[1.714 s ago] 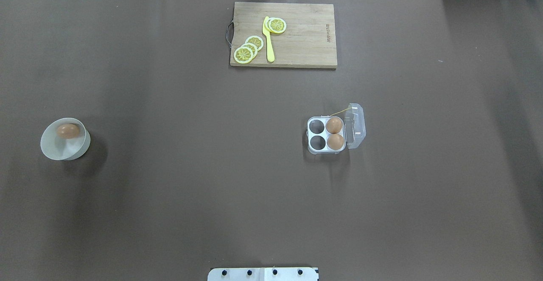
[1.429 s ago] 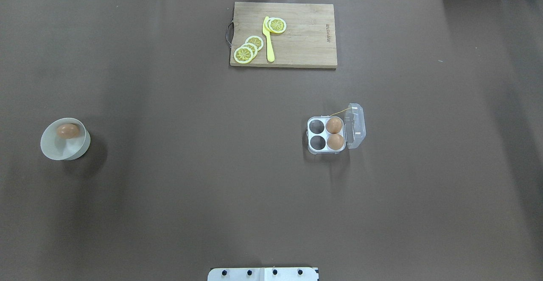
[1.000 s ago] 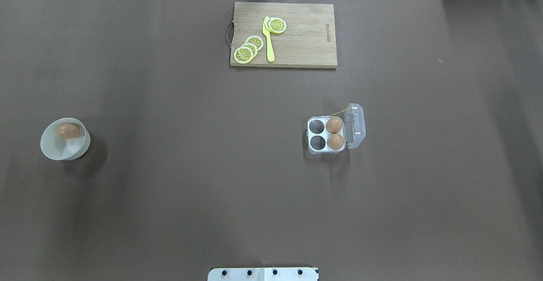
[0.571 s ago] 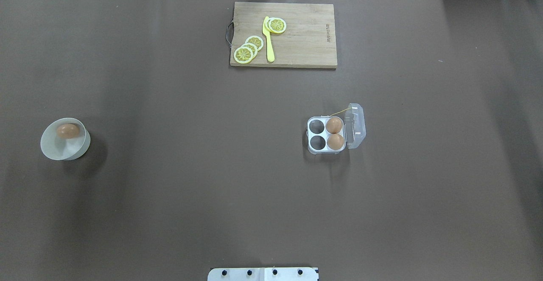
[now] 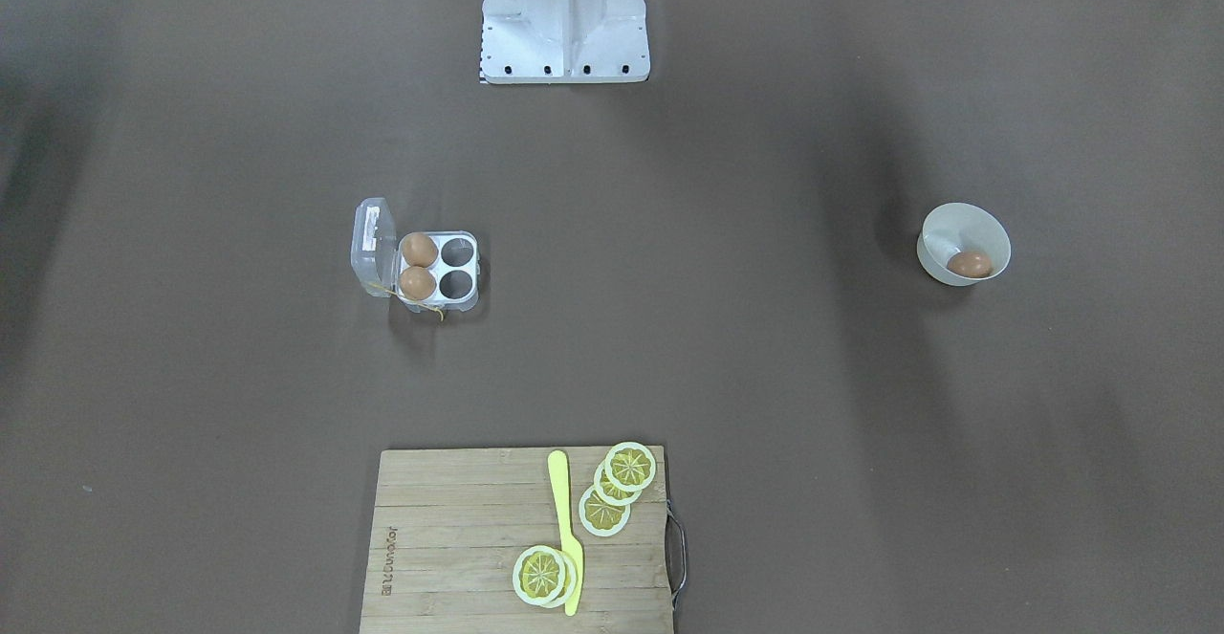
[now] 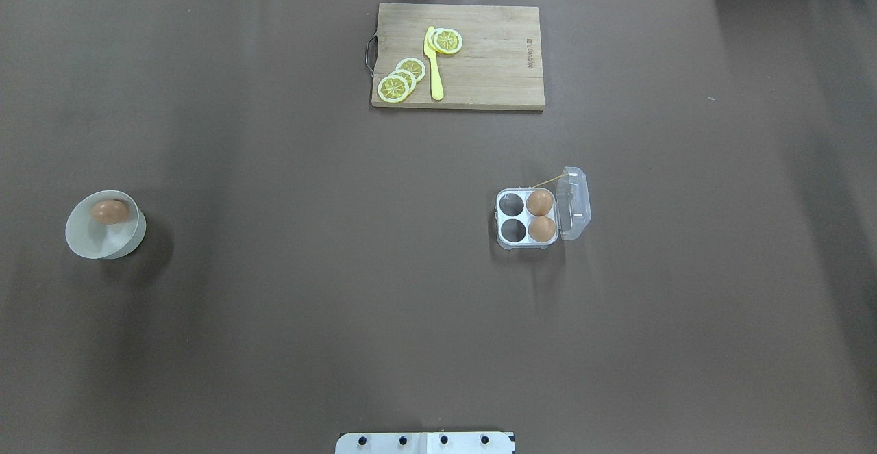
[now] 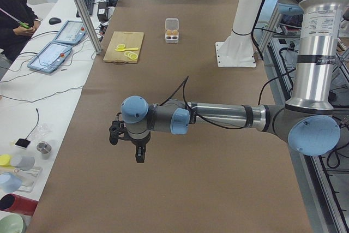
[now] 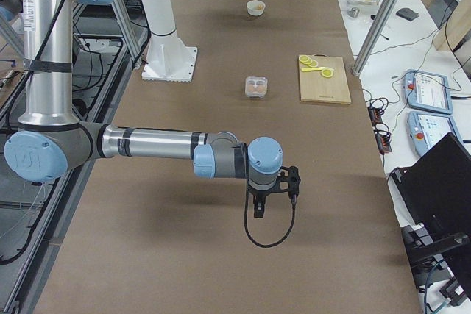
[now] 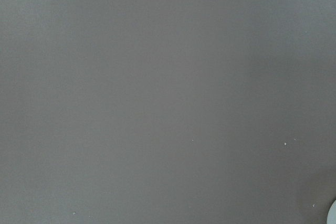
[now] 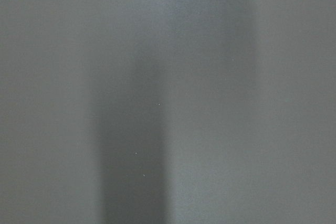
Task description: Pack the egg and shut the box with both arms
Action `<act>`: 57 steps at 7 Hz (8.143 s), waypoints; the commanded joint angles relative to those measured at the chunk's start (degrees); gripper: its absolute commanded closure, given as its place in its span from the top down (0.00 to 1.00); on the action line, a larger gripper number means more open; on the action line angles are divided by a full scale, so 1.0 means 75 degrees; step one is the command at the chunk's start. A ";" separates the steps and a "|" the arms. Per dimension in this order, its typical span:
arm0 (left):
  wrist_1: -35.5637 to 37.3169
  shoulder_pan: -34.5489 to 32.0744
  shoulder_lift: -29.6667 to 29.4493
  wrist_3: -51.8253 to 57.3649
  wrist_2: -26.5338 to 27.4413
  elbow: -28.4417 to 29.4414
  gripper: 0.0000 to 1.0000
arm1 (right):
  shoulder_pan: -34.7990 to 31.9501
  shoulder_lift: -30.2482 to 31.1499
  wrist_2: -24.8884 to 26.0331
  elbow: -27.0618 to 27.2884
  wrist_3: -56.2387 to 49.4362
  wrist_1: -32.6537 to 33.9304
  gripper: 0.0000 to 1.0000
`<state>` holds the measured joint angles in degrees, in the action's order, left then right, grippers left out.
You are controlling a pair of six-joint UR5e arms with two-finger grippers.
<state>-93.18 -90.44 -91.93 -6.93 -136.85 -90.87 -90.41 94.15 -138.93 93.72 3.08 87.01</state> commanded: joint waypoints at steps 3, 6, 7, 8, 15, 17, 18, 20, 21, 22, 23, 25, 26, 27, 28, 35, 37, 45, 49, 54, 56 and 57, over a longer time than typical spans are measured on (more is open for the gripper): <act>0.0002 0.0000 -0.0036 -0.0001 0.0000 -0.0002 0.98 | -0.0003 0.0009 -0.0016 -0.0003 0.0000 0.0000 1.00; 0.0049 0.0000 -0.0036 -0.0048 0.0023 -0.0654 0.98 | -0.0003 0.0009 -0.0016 0.0008 -0.0012 0.0000 1.00; 0.0073 0.0197 -0.0071 -0.0072 0.0035 -0.1261 0.98 | -0.0003 0.0009 -0.0062 -0.0003 -0.0012 0.0000 1.00; 0.0003 0.0640 -0.0129 -0.0118 0.0047 -0.1511 0.98 | -0.0003 -0.0002 -0.0086 0.0008 0.0000 0.0000 1.00; -0.0730 0.2118 -0.0377 -0.2840 0.0070 -0.1630 0.98 | 0.0008 -0.0002 -0.0109 0.0020 -0.0011 -0.0012 1.00; -0.2823 0.3054 0.0382 -0.4565 0.0686 -0.1595 0.97 | 0.0008 -0.0014 -0.0086 0.0032 0.0000 -0.0012 1.00; -0.3216 0.3523 0.0467 -0.5198 0.1155 -0.1560 0.97 | 0.0008 -0.0014 -0.0086 0.0032 0.0000 -0.0012 1.00; -0.3279 0.3982 0.0456 -0.5788 0.1277 -0.1630 0.97 | 0.0008 -0.0014 -0.0086 0.0032 0.0000 -0.0012 1.00; -0.3279 0.4240 0.0456 -0.6011 0.1614 -0.1630 0.97 | 0.0008 -0.0014 -0.0086 0.0032 0.0000 -0.0012 1.00; -0.3279 0.4428 0.0456 -0.6071 0.1780 -0.1630 0.97 | 0.0008 -0.0014 -0.0086 0.0044 0.0000 -0.0012 1.00; -0.3279 0.4673 0.0456 -0.6165 0.2036 -0.1619 0.96 | 0.0008 -0.0026 -0.0086 0.0044 0.0012 -0.0012 1.00; -0.3279 0.4980 0.0456 -0.6341 0.2332 -0.1595 0.89 | 0.0008 -0.0026 -0.0179 0.0044 0.0012 -0.0012 1.00; -0.3279 0.5073 0.0456 -0.6341 0.2344 -0.1584 0.84 | 0.0008 -0.0026 -0.0203 0.0032 0.0000 -0.0012 1.00; -0.3279 0.5225 0.0456 -0.6330 0.2564 -0.1560 0.82 | 0.0008 -0.0026 -0.0203 0.0032 0.0000 -0.0012 1.00; -0.3279 0.5273 0.0444 -0.6306 0.2590 -0.1490 0.82 | 0.0008 -0.0026 -0.0203 0.0020 0.0012 -0.0012 1.00; -0.3677 0.5484 0.0397 -0.6236 0.2742 -0.0939 0.78 | 0.0008 -0.0026 -0.0215 0.0044 0.0012 -0.0012 1.00; -0.3700 0.5519 0.0351 -0.6236 0.2742 -0.0834 0.78 | 0.0008 -0.0061 -0.0215 0.0044 0.0000 -0.0012 1.00; -0.3724 0.5520 0.0245 -0.6236 0.2742 -0.0704 0.42 | -0.0003 -0.0073 -0.0285 0.0044 0.0000 -0.0023 1.00; -0.4099 0.5484 0.0910 -0.6236 0.2649 -0.1333 0.38 | 0.0008 -0.0096 -0.0274 0.0009 0.0000 -0.0012 1.00; -0.4099 0.5426 0.1162 -0.6376 0.2648 -0.2579 0.38 | -0.0003 -0.0190 -0.0285 0.0032 0.0012 0.0059 1.00; -0.3982 0.5496 -0.0716 -0.8789 0.2660 -0.2219 0.38 | 0.0008 -0.0201 -0.0309 0.0032 0.0000 0.0070 1.00; -0.3982 0.5554 -0.1806 -0.9916 0.2707 -0.1776 0.38 | 0.0008 -0.0294 -0.0297 -0.0038 0.0012 0.0082 1.00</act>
<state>-123.21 -49.25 -95.79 -70.69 -116.83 -107.46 -90.39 92.52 -141.18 93.80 3.12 87.54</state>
